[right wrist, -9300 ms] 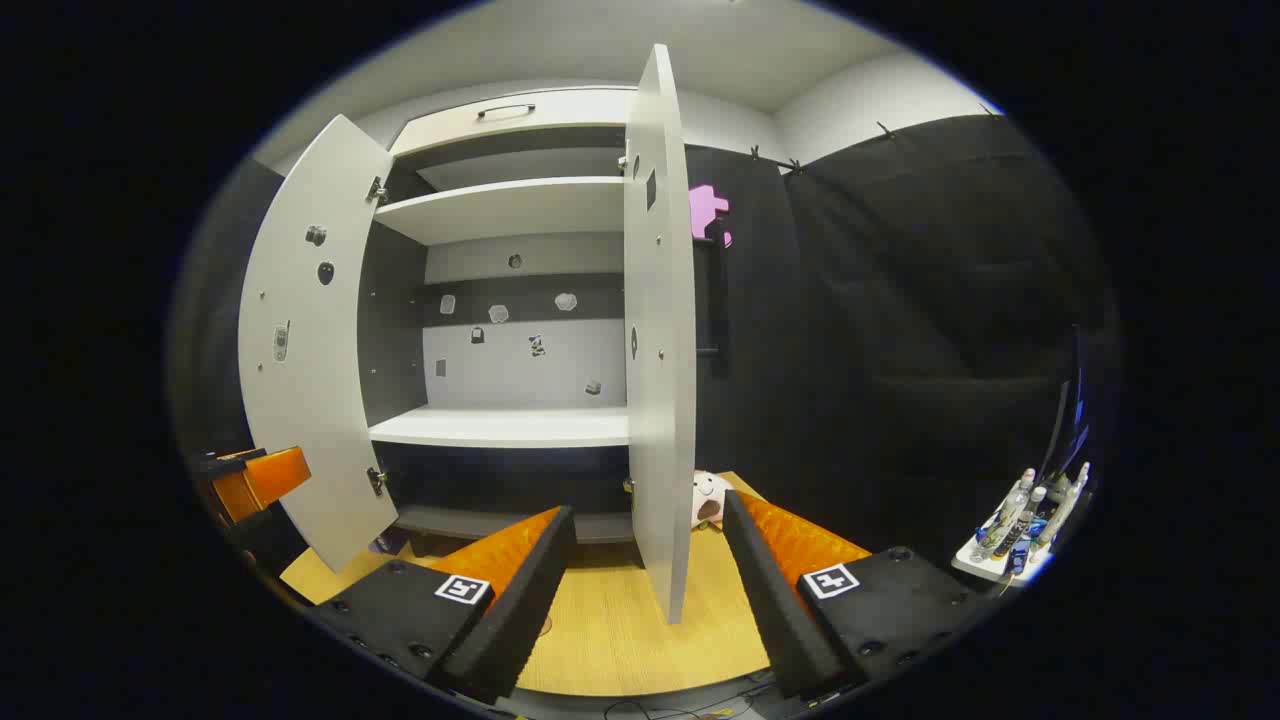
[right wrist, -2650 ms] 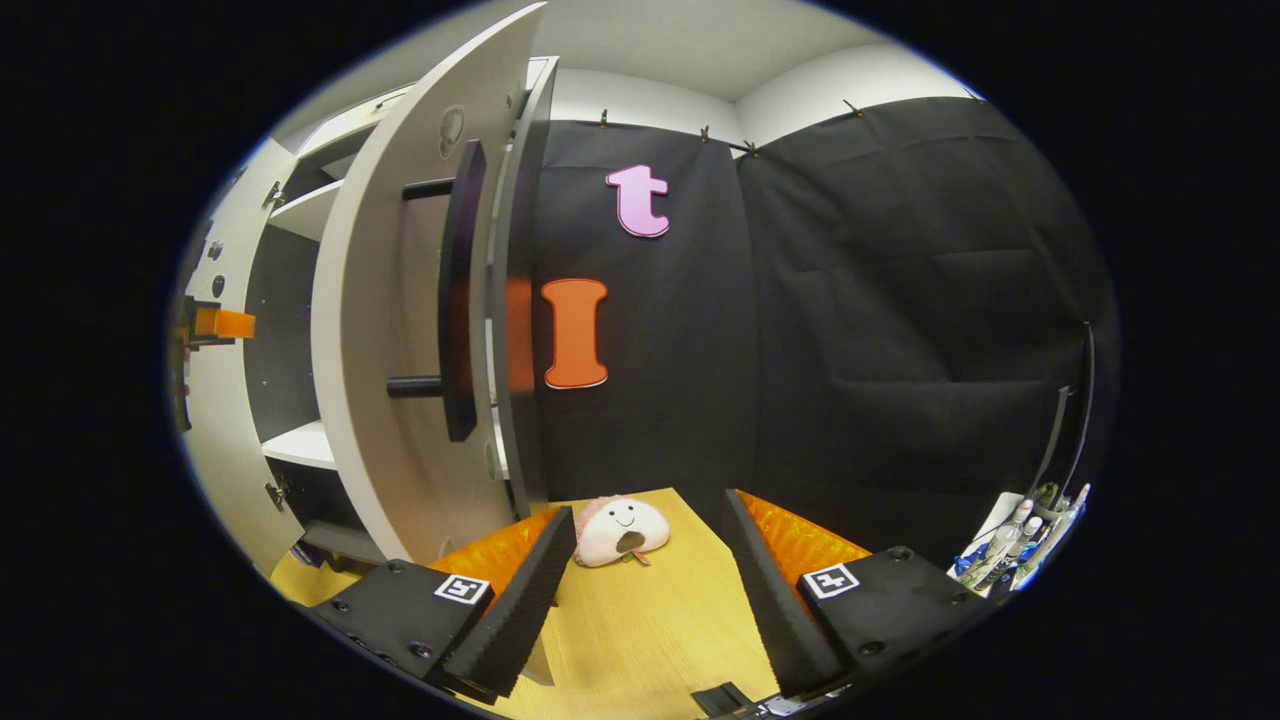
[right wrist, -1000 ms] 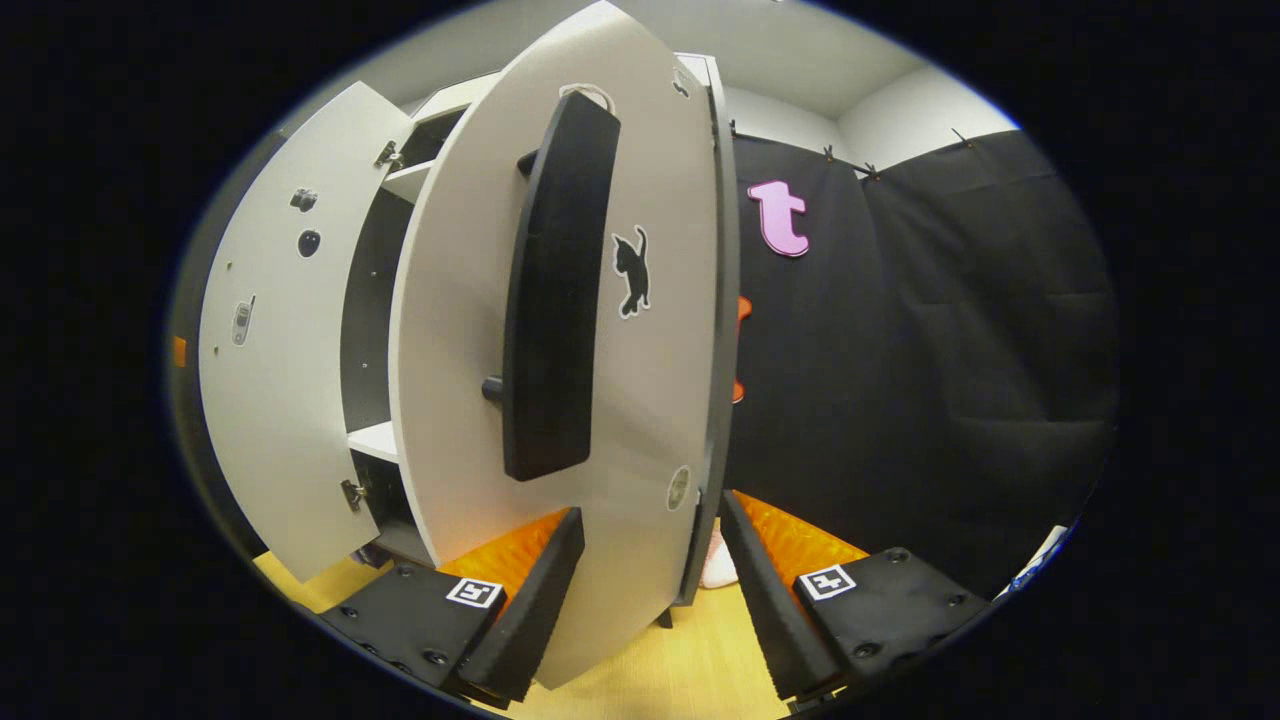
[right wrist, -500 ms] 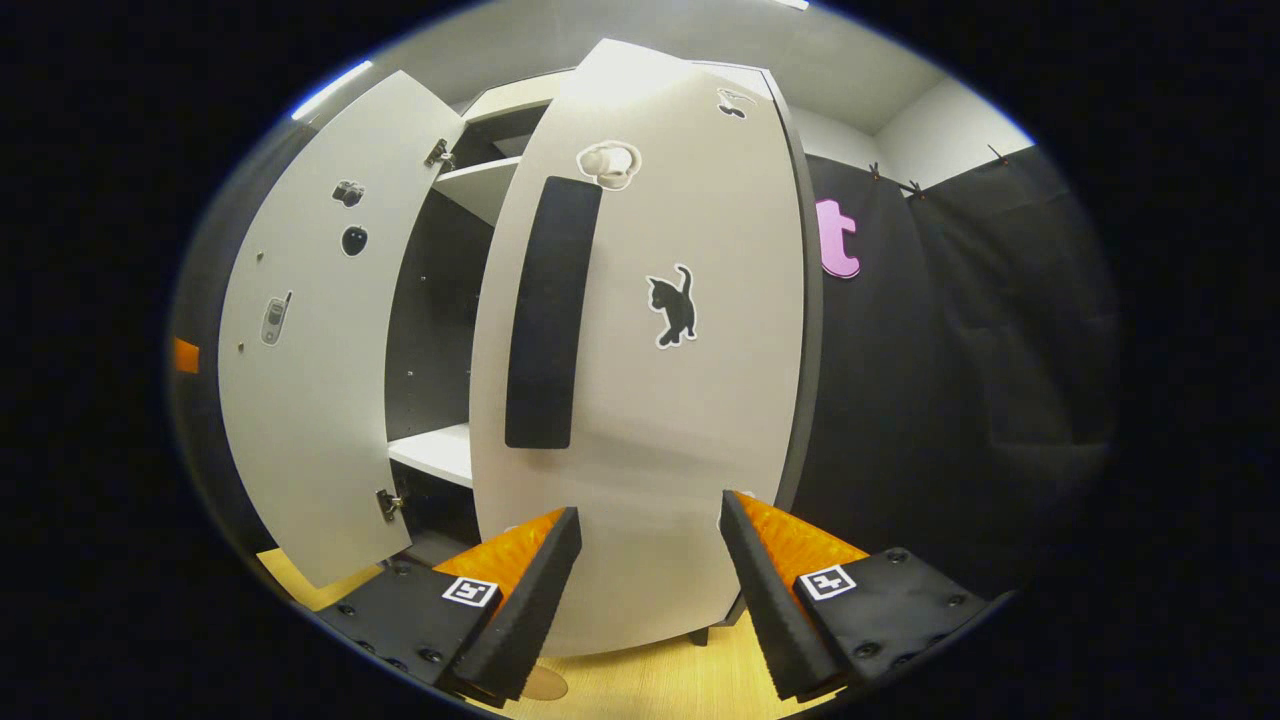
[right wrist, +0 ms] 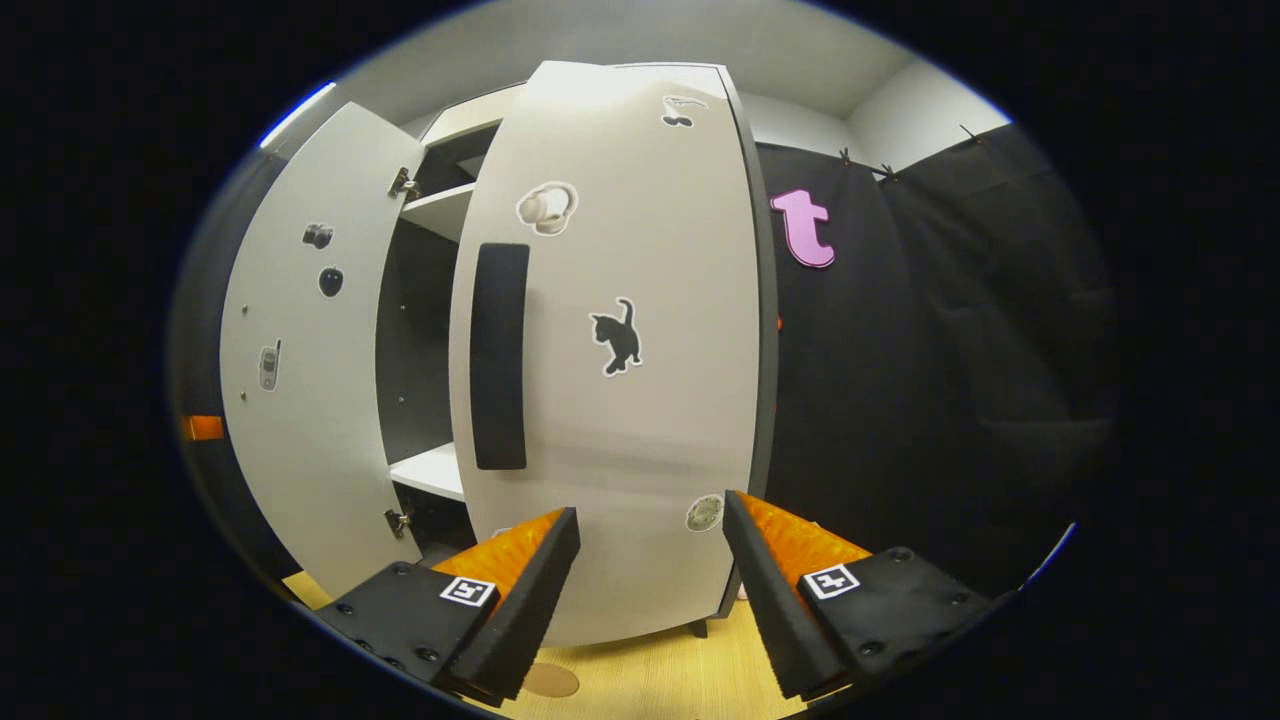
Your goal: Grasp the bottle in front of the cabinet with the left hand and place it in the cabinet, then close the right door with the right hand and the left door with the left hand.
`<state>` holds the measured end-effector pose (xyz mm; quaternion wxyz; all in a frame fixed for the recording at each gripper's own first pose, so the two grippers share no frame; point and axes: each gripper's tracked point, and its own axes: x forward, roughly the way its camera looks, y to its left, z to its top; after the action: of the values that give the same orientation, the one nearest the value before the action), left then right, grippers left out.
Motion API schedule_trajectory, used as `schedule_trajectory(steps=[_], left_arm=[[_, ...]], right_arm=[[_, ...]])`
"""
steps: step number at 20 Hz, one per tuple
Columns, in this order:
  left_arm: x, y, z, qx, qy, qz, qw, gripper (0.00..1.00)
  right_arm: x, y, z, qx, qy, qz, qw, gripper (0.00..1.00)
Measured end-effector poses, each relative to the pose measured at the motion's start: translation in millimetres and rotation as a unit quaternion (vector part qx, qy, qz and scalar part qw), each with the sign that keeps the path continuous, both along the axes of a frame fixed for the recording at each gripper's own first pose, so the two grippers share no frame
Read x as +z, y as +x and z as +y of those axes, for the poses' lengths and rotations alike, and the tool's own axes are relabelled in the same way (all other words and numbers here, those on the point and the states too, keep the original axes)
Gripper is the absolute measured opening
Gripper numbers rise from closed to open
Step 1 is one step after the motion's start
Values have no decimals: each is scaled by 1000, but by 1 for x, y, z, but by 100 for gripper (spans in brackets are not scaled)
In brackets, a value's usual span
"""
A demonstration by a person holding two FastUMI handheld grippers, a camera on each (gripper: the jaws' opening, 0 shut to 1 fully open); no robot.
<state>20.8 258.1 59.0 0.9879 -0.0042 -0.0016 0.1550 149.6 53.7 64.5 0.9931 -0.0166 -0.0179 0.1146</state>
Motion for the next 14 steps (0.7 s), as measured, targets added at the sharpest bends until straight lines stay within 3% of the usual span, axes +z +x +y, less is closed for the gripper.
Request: schedule_trajectory(steps=[1, 2, 14], left_arm=[[-3, 6, 3, 0, 2, 3, 1000, 95], [-6, 11, 5, 1, 2, 6, 1000, 95], [-33, 56, -2, -22, -34, 9, 999, 95]], right_arm=[[5, -3, -6, -7, -2, -1, 1000, 89], [11, -6, -13, -14, -6, -4, 1000, 96], [48, -36, -70, -58, -22, -28, 998, 95]])
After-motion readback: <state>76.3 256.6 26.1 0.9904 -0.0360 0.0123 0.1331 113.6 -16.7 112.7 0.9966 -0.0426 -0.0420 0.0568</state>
